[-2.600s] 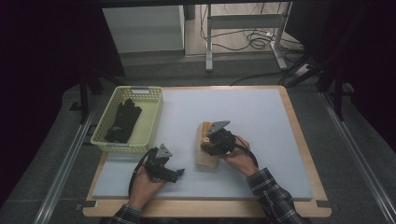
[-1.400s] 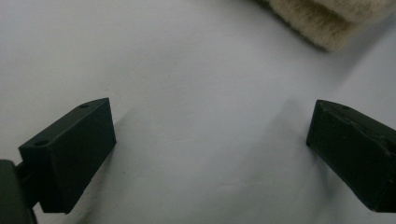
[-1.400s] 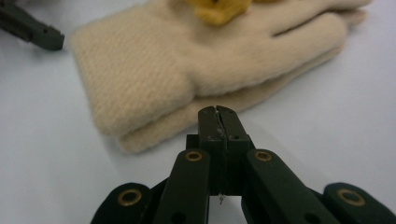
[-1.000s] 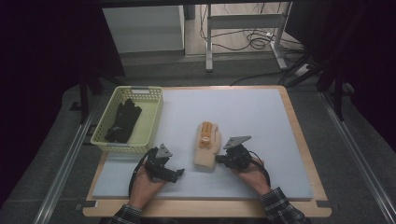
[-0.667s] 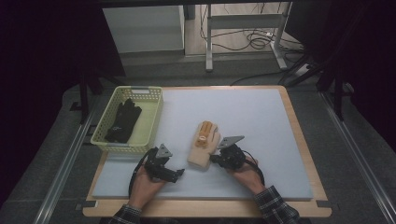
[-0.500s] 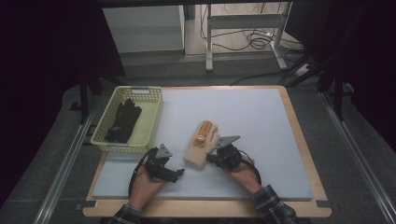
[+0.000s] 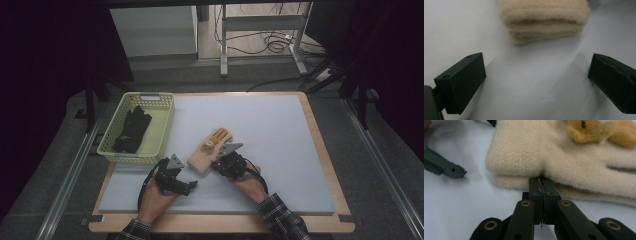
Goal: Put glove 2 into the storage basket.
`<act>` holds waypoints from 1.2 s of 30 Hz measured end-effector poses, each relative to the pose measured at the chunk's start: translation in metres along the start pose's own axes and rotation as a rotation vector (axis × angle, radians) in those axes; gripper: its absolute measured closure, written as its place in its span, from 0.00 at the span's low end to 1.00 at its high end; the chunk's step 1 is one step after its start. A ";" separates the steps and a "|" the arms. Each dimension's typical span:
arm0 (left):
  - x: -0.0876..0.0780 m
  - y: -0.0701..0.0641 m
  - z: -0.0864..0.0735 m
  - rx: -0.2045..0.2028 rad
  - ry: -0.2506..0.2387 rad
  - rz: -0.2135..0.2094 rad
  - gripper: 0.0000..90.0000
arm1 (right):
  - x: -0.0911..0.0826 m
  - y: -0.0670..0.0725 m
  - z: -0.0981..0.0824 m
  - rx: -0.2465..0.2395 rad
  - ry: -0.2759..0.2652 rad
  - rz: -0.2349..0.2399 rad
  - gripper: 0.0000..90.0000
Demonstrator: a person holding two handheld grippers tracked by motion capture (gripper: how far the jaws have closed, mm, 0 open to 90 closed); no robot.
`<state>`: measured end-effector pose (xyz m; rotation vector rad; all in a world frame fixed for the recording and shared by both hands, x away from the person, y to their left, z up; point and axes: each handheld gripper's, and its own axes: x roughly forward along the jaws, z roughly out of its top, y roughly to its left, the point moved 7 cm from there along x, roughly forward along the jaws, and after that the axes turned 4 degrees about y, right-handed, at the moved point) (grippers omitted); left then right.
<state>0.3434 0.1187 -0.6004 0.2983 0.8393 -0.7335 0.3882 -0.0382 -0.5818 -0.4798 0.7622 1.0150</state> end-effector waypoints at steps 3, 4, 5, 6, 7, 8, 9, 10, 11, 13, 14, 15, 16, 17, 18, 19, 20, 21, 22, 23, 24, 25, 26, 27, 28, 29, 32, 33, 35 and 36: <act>0.000 0.000 0.000 -0.001 0.000 -0.001 0.01 | 0.004 0.000 0.004 0.001 -0.005 -0.007 0.96; 0.000 0.000 0.000 0.001 0.000 0.000 0.01 | 0.005 -0.001 0.005 0.001 -0.006 -0.008 0.95; 0.000 0.000 0.000 0.000 0.000 0.000 0.01 | 0.006 -0.001 0.006 0.003 -0.008 -0.008 0.95; 0.000 0.000 0.000 0.000 0.000 0.000 0.01 | 0.007 -0.001 0.007 0.004 -0.011 -0.011 0.95; 0.000 0.000 0.000 0.000 0.000 0.000 0.01 | 0.008 -0.001 0.007 0.004 -0.011 -0.011 0.95; 0.000 0.000 0.000 0.000 0.000 0.000 0.01 | 0.008 -0.001 0.007 0.005 -0.013 -0.011 0.95; 0.000 0.000 0.000 0.000 0.000 -0.001 0.01 | 0.008 -0.001 0.007 0.005 -0.018 -0.009 0.95; 0.000 0.000 0.000 0.000 0.000 0.000 0.01 | 0.008 -0.001 0.007 0.006 -0.020 -0.008 0.94; 0.000 0.000 0.000 0.000 0.000 0.000 0.01 | 0.008 -0.001 0.007 0.007 -0.024 -0.010 0.94; 0.000 0.000 0.000 0.001 0.000 0.000 0.01 | 0.007 -0.001 0.006 0.011 -0.020 -0.004 0.93; 0.000 0.000 0.000 0.002 0.000 0.000 0.01 | 0.007 -0.001 0.007 0.007 -0.018 -0.012 0.92; 0.000 0.000 0.000 0.001 0.000 0.000 0.01 | 0.006 -0.001 0.007 0.000 -0.012 -0.013 0.91; 0.000 0.000 0.000 0.001 0.000 0.000 0.01 | 0.006 -0.001 0.007 -0.005 -0.012 -0.014 0.89; 0.000 0.000 0.000 0.001 0.000 0.000 0.01 | 0.005 0.000 0.007 -0.007 -0.010 -0.011 0.88; 0.000 0.000 0.000 0.001 0.000 0.000 0.01 | 0.004 0.001 0.007 -0.007 -0.010 -0.009 0.87; 0.000 0.000 0.000 0.001 0.000 0.000 0.01 | 0.003 0.001 0.007 -0.005 -0.012 -0.007 0.86; 0.000 0.000 0.000 0.001 0.000 0.000 0.01 | 0.002 0.002 0.007 -0.007 -0.015 -0.005 0.85; 0.000 0.000 0.000 0.001 0.000 0.000 0.01 | 0.000 0.002 0.007 -0.004 -0.024 -0.003 0.83; 0.000 0.000 0.000 0.000 0.000 0.000 0.01 | -0.003 0.002 0.007 -0.005 -0.028 -0.003 0.82; 0.000 0.000 0.000 0.000 0.000 0.000 0.01 | -0.004 0.002 0.007 -0.009 -0.032 -0.007 0.80; 0.000 0.000 0.000 0.000 0.000 0.000 0.01 | -0.006 0.002 0.007 -0.010 -0.032 -0.009 0.77; 0.000 0.000 0.000 -0.001 0.000 0.000 0.01 | -0.008 0.002 0.006 -0.011 -0.032 -0.014 0.75; 0.000 0.000 0.000 -0.001 0.000 0.000 0.01 | -0.011 0.001 0.006 -0.013 -0.033 -0.021 0.72; 0.000 0.000 0.000 -0.001 0.000 0.000 0.01 | -0.013 0.001 0.005 -0.013 -0.035 -0.025 0.70; 0.000 0.000 0.000 -0.001 0.000 -0.001 0.01 | -0.014 0.000 0.005 -0.013 -0.038 -0.029 0.68; 0.000 0.000 0.000 -0.001 0.000 -0.001 0.01 | -0.018 -0.001 0.004 -0.011 -0.043 -0.032 0.65; 0.000 0.000 0.000 -0.001 0.000 -0.001 0.01 | -0.025 -0.005 0.002 -0.002 -0.052 -0.045 0.59; 0.000 0.000 0.000 -0.001 0.000 0.000 0.01 | -0.027 -0.007 0.001 0.002 -0.052 -0.050 0.57; 0.000 0.000 0.000 -0.001 -0.001 -0.001 0.01 | -0.032 -0.010 -0.002 0.003 -0.050 -0.066 0.52; 0.000 0.000 0.000 -0.001 0.000 -0.001 0.01 | -0.034 -0.012 -0.003 0.003 -0.050 -0.070 0.50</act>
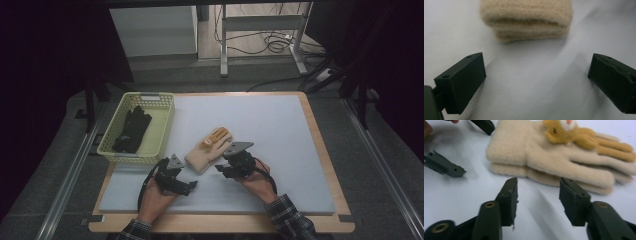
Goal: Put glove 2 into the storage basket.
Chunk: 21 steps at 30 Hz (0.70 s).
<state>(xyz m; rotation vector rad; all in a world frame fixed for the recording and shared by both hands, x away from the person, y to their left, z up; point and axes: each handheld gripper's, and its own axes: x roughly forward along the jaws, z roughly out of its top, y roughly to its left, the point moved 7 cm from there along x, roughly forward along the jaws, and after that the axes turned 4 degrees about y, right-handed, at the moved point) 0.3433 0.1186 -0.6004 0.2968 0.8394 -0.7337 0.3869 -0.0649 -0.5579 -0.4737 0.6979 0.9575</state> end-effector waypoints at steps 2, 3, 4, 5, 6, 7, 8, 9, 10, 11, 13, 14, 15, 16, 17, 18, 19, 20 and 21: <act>0.000 0.000 0.000 -0.001 0.000 0.000 0.01 | -0.004 -0.003 -0.002 0.008 -0.003 -0.008 0.45; 0.000 0.000 0.000 -0.001 0.000 0.000 0.01 | -0.007 -0.005 -0.003 0.011 -0.003 -0.012 0.44; 0.000 0.000 0.000 0.000 0.000 0.000 0.01 | -0.009 -0.007 -0.004 0.009 -0.004 -0.018 0.42; 0.000 0.000 0.000 0.000 0.000 0.000 0.01 | -0.010 -0.008 -0.005 0.015 -0.003 -0.021 0.40; 0.000 0.000 0.000 0.000 0.000 0.000 0.01 | -0.013 -0.010 -0.006 0.018 -0.002 -0.025 0.38; 0.000 0.000 0.000 0.000 0.000 0.000 0.01 | -0.016 -0.012 -0.007 0.021 -0.001 -0.031 0.36; 0.000 0.000 0.000 0.000 0.000 0.000 0.01 | -0.018 -0.014 -0.008 0.027 -0.003 -0.036 0.35; 0.000 0.000 0.000 0.000 0.000 0.000 0.01 | -0.021 -0.016 -0.010 0.032 -0.001 -0.041 0.33; 0.000 0.000 0.000 0.000 0.000 0.000 0.01 | -0.023 -0.018 -0.012 0.038 -0.003 -0.047 0.31; 0.000 0.000 0.000 0.000 0.000 0.001 0.01 | -0.026 -0.020 -0.013 0.042 -0.004 -0.053 0.30; 0.000 0.000 0.000 0.000 0.000 0.001 0.01 | -0.031 -0.024 -0.017 0.048 -0.007 -0.065 0.28; 0.000 0.000 0.000 0.000 0.000 0.000 0.01 | -0.034 -0.026 -0.019 0.055 -0.011 -0.069 0.27; 0.000 0.000 0.000 0.000 0.000 0.001 0.01 | -0.037 -0.029 -0.022 0.065 -0.011 -0.076 0.26; 0.000 0.000 0.000 -0.001 0.000 0.000 0.01 | -0.039 -0.031 -0.024 0.071 -0.009 -0.081 0.25; 0.000 0.000 0.000 -0.001 0.000 0.000 0.01 | -0.043 -0.034 -0.028 0.078 -0.010 -0.087 0.24; 0.000 0.000 0.000 -0.001 0.000 0.000 0.01 | -0.045 -0.036 -0.030 0.084 -0.009 -0.092 0.24; 0.000 0.000 0.000 -0.001 0.000 0.001 0.01 | -0.048 -0.039 -0.033 0.090 -0.007 -0.098 0.23; 0.000 0.000 0.000 0.000 0.000 0.000 0.01 | -0.050 -0.041 -0.036 0.099 -0.007 -0.106 0.23; 0.000 0.000 0.000 0.000 0.000 0.000 0.01 | -0.053 -0.044 -0.039 0.105 -0.007 -0.113 0.22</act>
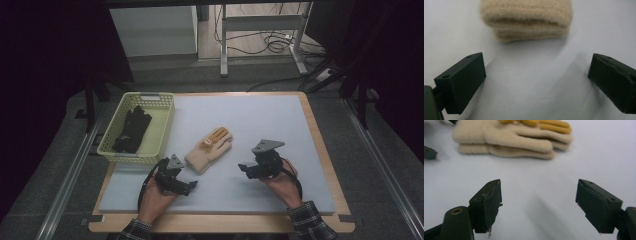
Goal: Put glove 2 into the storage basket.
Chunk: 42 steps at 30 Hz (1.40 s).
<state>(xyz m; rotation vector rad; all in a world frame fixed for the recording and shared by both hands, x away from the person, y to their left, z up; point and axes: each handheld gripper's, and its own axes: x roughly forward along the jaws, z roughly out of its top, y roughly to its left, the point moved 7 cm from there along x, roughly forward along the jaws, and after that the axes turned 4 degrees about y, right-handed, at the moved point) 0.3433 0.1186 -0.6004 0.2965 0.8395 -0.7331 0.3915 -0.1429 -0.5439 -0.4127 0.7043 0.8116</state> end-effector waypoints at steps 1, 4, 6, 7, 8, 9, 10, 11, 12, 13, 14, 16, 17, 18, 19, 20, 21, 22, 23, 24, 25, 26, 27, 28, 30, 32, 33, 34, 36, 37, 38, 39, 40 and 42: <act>0.000 0.000 0.000 0.000 0.000 0.000 0.01 | -0.003 -0.004 -0.003 0.007 -0.005 -0.005 0.21; 0.000 0.000 0.000 -0.001 0.000 0.000 0.01 | -0.008 -0.012 -0.011 0.026 -0.003 -0.023 0.19; 0.000 0.000 0.000 -0.002 0.000 0.000 0.02 | -0.010 -0.017 -0.017 0.034 0.002 -0.035 0.17; 0.000 0.000 0.000 -0.001 0.000 0.000 0.02 | -0.010 -0.019 -0.019 0.038 0.006 -0.039 0.16; 0.000 0.000 0.000 -0.002 0.000 0.000 0.02 | -0.010 -0.022 -0.024 0.046 0.012 -0.045 0.15; 0.000 0.000 0.000 -0.001 0.000 0.000 0.02 | -0.010 -0.024 -0.028 0.052 0.018 -0.051 0.15; 0.000 0.000 0.000 -0.002 0.000 0.000 0.02 | -0.010 -0.025 -0.032 0.055 0.023 -0.057 0.14; 0.000 0.000 0.000 -0.001 0.000 0.000 0.02 | -0.009 -0.027 -0.036 0.062 0.027 -0.061 0.14; 0.000 0.000 0.000 -0.001 0.000 0.000 0.02 | -0.008 -0.029 -0.040 0.068 0.033 -0.061 0.13; 0.000 0.000 0.000 -0.002 0.000 0.000 0.02 | -0.007 -0.031 -0.046 0.074 0.042 -0.068 0.13; 0.000 0.000 0.000 -0.001 0.000 0.000 0.02 | -0.006 -0.033 -0.050 0.079 0.049 -0.078 0.12; 0.000 0.000 0.000 -0.002 0.000 0.000 0.02 | -0.004 -0.035 -0.057 0.080 0.070 -0.084 0.11; 0.000 0.000 0.000 -0.002 0.000 0.000 0.02 | -0.004 -0.036 -0.059 0.090 0.067 -0.078 0.10; 0.000 0.000 0.000 -0.001 0.000 0.000 0.02 | -0.004 -0.037 -0.060 0.104 0.069 -0.064 0.10; 0.000 0.000 0.000 -0.001 0.000 0.000 0.02 | -0.004 -0.037 -0.060 0.111 0.071 -0.059 0.10; 0.000 0.000 0.000 -0.001 0.000 0.000 0.02 | -0.004 -0.037 -0.060 0.108 0.074 -0.059 0.09; 0.000 0.000 0.000 -0.002 0.000 0.000 0.02 | -0.003 -0.037 -0.060 0.103 0.075 -0.064 0.09; 0.000 0.000 0.000 -0.002 0.001 -0.001 0.02 | -0.003 -0.037 -0.060 0.103 0.073 -0.064 0.09; 0.000 0.000 0.000 -0.002 0.001 0.000 0.02 | -0.003 -0.037 -0.060 0.103 0.072 -0.063 0.09; 0.000 0.000 0.000 -0.002 0.001 -0.001 0.02 | -0.003 -0.037 -0.060 0.102 0.071 -0.065 0.09; 0.000 0.000 0.000 -0.002 0.002 -0.002 0.02 | -0.003 -0.037 -0.061 0.102 0.070 -0.065 0.09; 0.000 0.000 0.000 -0.002 0.003 -0.002 0.02 | -0.003 -0.037 -0.061 0.101 0.070 -0.065 0.09; 0.000 0.000 0.000 -0.002 0.003 -0.001 0.02 | -0.003 -0.036 -0.061 0.100 0.070 -0.066 0.09; 0.000 0.000 0.000 -0.001 0.003 -0.002 0.02 | -0.003 -0.036 -0.061 0.100 0.070 -0.066 0.09; 0.000 0.000 0.000 -0.003 0.004 -0.002 0.02 | -0.003 -0.036 -0.061 0.101 0.069 -0.066 0.09; -0.001 0.001 0.001 -0.019 0.004 0.003 0.02 | -0.003 -0.036 -0.061 0.100 0.069 -0.067 0.09; -0.002 0.001 0.001 -0.029 0.008 0.003 0.01 | -0.003 -0.036 -0.061 0.100 0.069 -0.067 0.09; -0.002 0.002 0.002 -0.030 0.009 0.007 0.01 | -0.003 -0.036 -0.061 0.100 0.069 -0.067 0.09; -0.004 0.003 0.005 -0.032 0.008 0.002 0.01 | -0.003 -0.036 -0.061 0.100 0.069 -0.068 0.09; -0.005 0.003 0.007 -0.033 0.007 -0.001 0.00 | -0.003 -0.036 -0.061 0.099 0.069 -0.069 0.09; -0.006 0.003 0.010 -0.033 0.009 -0.005 0.00 | -0.003 -0.036 -0.061 0.099 0.069 -0.069 0.09; -0.007 0.004 0.013 -0.034 0.009 -0.006 0.00 | -0.003 -0.036 -0.061 0.099 0.069 -0.069 0.09; -0.007 0.004 0.017 -0.031 0.008 -0.008 0.00 | -0.003 -0.036 -0.061 0.099 0.069 -0.070 0.09; -0.008 0.005 0.024 -0.031 0.009 -0.010 0.00 | -0.003 -0.036 -0.061 0.098 0.069 -0.070 0.09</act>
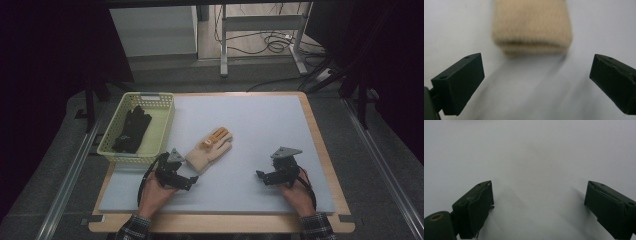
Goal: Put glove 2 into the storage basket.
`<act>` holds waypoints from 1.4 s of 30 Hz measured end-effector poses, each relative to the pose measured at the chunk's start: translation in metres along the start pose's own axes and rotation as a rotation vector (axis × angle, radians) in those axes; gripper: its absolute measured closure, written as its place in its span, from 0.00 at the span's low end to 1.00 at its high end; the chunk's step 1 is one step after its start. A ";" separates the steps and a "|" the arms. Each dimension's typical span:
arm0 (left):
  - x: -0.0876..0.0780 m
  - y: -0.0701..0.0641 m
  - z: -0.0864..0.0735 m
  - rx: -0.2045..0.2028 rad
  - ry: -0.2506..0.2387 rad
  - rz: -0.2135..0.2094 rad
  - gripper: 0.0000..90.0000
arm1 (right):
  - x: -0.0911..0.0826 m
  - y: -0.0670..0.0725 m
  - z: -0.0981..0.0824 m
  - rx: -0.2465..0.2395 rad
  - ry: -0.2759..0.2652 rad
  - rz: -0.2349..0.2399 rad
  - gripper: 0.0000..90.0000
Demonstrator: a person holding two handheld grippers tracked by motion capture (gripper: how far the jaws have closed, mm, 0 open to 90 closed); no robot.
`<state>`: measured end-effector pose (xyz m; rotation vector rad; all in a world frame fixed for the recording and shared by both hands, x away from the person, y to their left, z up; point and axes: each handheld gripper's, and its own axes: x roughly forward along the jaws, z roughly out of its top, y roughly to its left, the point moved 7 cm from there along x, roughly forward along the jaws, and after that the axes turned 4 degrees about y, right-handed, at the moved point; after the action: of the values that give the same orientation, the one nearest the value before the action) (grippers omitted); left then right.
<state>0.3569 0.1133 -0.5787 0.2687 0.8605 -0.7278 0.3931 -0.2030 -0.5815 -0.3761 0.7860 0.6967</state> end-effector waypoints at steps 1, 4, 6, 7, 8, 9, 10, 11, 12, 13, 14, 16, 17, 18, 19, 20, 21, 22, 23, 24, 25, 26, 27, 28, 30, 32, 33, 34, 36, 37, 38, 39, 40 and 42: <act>0.000 0.000 0.004 0.005 0.003 0.000 0.00 | 0.000 0.000 0.000 0.000 0.000 0.000 0.09; 0.000 0.002 0.017 0.009 0.014 0.000 0.00 | 0.000 0.000 0.000 0.000 0.000 0.001 0.09; 0.002 0.003 0.025 0.007 0.021 -0.005 0.00 | 0.000 0.000 0.000 0.000 0.000 0.000 0.09; 0.003 0.003 0.028 0.006 0.022 -0.005 0.00 | 0.000 0.000 0.000 0.000 -0.001 0.000 0.09; 0.004 0.004 0.032 0.009 0.029 -0.006 0.00 | 0.000 0.000 0.000 0.000 -0.001 0.000 0.09; 0.006 0.004 0.035 0.013 0.033 -0.004 0.00 | 0.000 0.000 0.000 0.001 -0.001 0.000 0.09; 0.007 0.004 0.037 0.014 0.036 -0.002 0.00 | 0.000 0.000 0.000 0.001 -0.001 0.000 0.09; 0.009 0.004 0.040 0.018 0.043 0.001 0.00 | 0.000 0.000 0.000 0.001 -0.001 0.001 0.09; 0.011 0.005 0.044 0.018 0.048 0.003 0.00 | 0.000 0.000 0.000 0.001 -0.001 0.001 0.09; 0.013 0.005 0.047 0.023 0.051 0.004 0.00 | 0.000 0.000 0.000 0.001 0.000 0.000 0.09; 0.015 0.006 0.050 0.024 0.055 0.006 0.00 | 0.000 0.000 0.000 0.001 -0.001 0.000 0.09; 0.020 0.007 0.057 0.024 0.068 0.004 0.00 | 0.000 0.000 0.000 0.002 -0.001 0.001 0.09; 0.023 0.008 0.060 0.023 0.075 0.009 0.00 | 0.000 0.000 0.000 0.001 0.000 0.001 0.09; 0.026 0.009 0.063 0.024 0.081 0.013 0.00 | 0.000 0.000 0.000 0.001 -0.001 0.001 0.09; 0.029 0.009 0.065 0.026 0.086 0.014 0.00 | 0.000 0.000 0.000 0.001 -0.001 0.001 0.09; 0.032 0.009 0.067 0.024 0.091 0.010 0.00 | 0.000 0.000 0.000 0.001 -0.001 0.001 0.09; 0.035 0.010 0.070 0.022 0.097 0.009 0.00 | 0.000 0.000 0.000 0.002 -0.001 0.001 0.09; 0.038 0.010 0.071 0.024 0.103 0.009 0.00 | 0.000 0.000 0.000 0.002 -0.001 0.001 0.09; 0.042 0.010 0.074 0.030 0.109 0.010 0.00 | 0.000 0.000 0.000 0.001 -0.001 0.001 0.09; 0.045 0.009 0.076 0.030 0.114 0.007 0.00 | 0.000 0.000 0.000 0.001 -0.001 0.001 0.09; 0.048 0.009 0.078 0.032 0.122 0.005 0.00 | 0.000 0.000 0.000 0.001 -0.001 0.001 0.09; 0.051 0.009 0.080 0.034 0.125 0.004 0.00 | 0.000 0.000 0.000 0.002 -0.001 0.001 0.09; 0.054 0.009 0.081 0.036 0.133 0.003 0.00 | 0.000 0.000 0.000 0.001 -0.001 0.001 0.09; 0.057 0.009 0.083 0.037 0.141 0.003 0.00 | 0.000 0.000 0.000 0.002 -0.001 0.001 0.09; 0.063 0.009 0.085 0.038 0.151 0.000 0.00 | 0.000 0.000 0.000 0.002 -0.001 0.001 0.09; 0.070 0.009 0.087 0.042 0.171 -0.002 0.00 | 0.000 0.000 0.000 0.002 -0.001 0.001 0.09; 0.072 0.009 0.087 0.045 0.178 -0.008 0.00 | 0.000 0.000 0.000 0.001 -0.001 0.001 0.09; 0.075 0.009 0.087 0.047 0.188 -0.009 0.00 | 0.000 0.000 0.000 0.001 -0.001 0.001 0.09; 0.080 0.008 0.086 0.056 0.213 -0.003 0.00 | 0.000 0.000 0.000 0.001 -0.001 0.001 0.09; 0.082 0.008 0.084 0.061 0.224 -0.004 0.00 | 0.000 0.000 0.000 0.001 -0.001 0.001 0.09; 0.082 0.009 0.085 0.056 0.215 -0.010 0.00 | 0.000 0.000 0.000 0.001 -0.001 0.002 0.09; 0.081 0.009 0.084 0.056 0.211 -0.008 0.00 | 0.000 0.000 0.000 0.002 -0.001 0.002 0.09; 0.080 0.009 0.084 0.055 0.209 -0.005 0.02 | 0.000 0.000 0.000 0.002 -0.001 0.002 0.09; 0.077 0.009 0.084 0.049 0.196 -0.003 0.10 | 0.000 0.000 0.000 0.001 -0.001 0.002 0.09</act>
<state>0.4464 0.0420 -0.5846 0.3869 1.0298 -0.7339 0.3931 -0.2030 -0.5816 -0.3738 0.7859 0.6978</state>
